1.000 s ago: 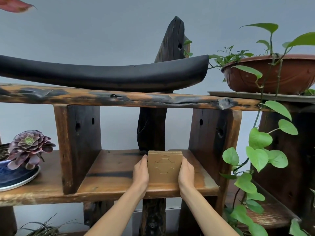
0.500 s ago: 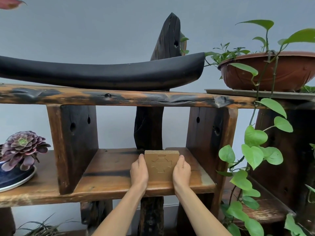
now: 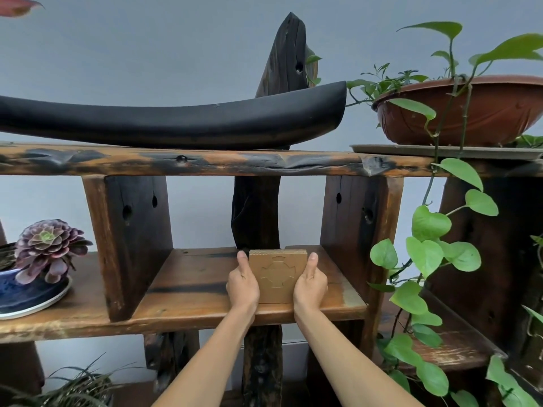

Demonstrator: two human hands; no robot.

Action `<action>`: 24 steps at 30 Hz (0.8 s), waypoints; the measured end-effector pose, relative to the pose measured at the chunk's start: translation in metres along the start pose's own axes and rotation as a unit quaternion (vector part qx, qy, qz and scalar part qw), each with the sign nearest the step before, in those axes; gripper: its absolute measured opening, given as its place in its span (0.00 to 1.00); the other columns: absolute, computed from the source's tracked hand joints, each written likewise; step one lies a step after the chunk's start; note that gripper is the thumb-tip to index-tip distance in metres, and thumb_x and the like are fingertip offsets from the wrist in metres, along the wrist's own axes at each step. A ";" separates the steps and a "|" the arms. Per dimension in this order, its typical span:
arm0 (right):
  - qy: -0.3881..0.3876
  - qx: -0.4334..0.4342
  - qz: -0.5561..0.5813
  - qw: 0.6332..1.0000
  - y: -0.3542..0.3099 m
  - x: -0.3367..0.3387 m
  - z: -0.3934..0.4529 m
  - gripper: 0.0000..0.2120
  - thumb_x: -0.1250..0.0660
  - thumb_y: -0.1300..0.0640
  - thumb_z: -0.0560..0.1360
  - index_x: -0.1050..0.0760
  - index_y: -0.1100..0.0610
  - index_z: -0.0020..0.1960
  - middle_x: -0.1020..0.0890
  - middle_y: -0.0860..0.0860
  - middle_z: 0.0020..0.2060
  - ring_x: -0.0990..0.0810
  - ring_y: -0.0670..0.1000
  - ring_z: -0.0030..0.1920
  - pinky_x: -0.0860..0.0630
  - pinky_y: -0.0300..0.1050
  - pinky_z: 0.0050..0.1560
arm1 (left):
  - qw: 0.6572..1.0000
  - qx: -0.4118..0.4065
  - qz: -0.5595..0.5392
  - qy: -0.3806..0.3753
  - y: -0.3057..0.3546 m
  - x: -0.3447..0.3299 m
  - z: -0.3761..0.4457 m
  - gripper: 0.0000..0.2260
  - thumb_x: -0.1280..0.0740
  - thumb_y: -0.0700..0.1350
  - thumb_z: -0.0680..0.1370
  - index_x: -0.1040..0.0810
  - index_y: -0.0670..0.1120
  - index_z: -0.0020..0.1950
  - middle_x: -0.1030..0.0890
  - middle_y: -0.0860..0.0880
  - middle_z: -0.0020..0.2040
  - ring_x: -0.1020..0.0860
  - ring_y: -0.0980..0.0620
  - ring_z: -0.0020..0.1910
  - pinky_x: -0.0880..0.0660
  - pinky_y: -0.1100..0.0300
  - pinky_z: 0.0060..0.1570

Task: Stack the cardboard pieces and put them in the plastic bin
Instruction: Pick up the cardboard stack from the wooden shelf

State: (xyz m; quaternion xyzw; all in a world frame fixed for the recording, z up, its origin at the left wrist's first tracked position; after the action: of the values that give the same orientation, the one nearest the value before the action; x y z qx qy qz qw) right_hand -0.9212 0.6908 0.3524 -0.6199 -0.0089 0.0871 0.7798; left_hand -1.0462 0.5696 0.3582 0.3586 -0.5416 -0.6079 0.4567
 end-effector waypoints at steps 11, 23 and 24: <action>0.008 -0.022 0.028 0.999 -0.015 0.036 -0.009 0.28 0.49 0.40 0.84 0.26 0.53 0.34 0.20 0.49 0.33 0.21 0.47 0.37 0.26 0.42 0.39 | 0.984 -0.134 -0.029 -0.117 0.018 0.007 -0.066 0.13 0.33 0.63 0.75 0.25 0.58 0.53 0.19 0.59 0.52 0.21 0.60 0.52 0.24 0.68 0.43; -0.183 -0.017 0.086 0.979 -0.007 0.083 -0.025 0.25 0.45 0.36 0.80 0.17 0.52 0.50 0.13 0.50 0.47 0.17 0.51 0.51 0.22 0.48 0.51 | 0.978 -0.115 -0.051 -0.166 0.017 0.024 -0.101 0.12 0.32 0.52 0.79 0.26 0.54 0.61 0.19 0.52 0.58 0.21 0.54 0.58 0.21 0.52 0.58; -0.227 -0.005 0.085 0.970 -0.006 0.088 -0.026 0.21 0.41 0.37 0.78 0.16 0.49 0.52 0.13 0.49 0.50 0.16 0.51 0.55 0.21 0.50 0.55 | 0.979 -0.098 -0.064 -0.168 0.014 0.026 -0.103 0.12 0.32 0.52 0.79 0.25 0.53 0.61 0.19 0.51 0.59 0.21 0.52 0.59 0.22 0.51 0.59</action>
State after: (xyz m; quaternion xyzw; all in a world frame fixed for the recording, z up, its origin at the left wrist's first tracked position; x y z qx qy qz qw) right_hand -0.8300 0.6770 0.3443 -0.5860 -0.1335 0.2920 0.7440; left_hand -0.9566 0.5111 0.3576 0.2384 -0.5242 -0.7377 0.3525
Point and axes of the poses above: each hand's wrist, its own z-axis towards the middle knuckle, its own x-axis out of the back of the hand, y = z × x, the point moved 6 cm from there along z, towards the middle knuckle
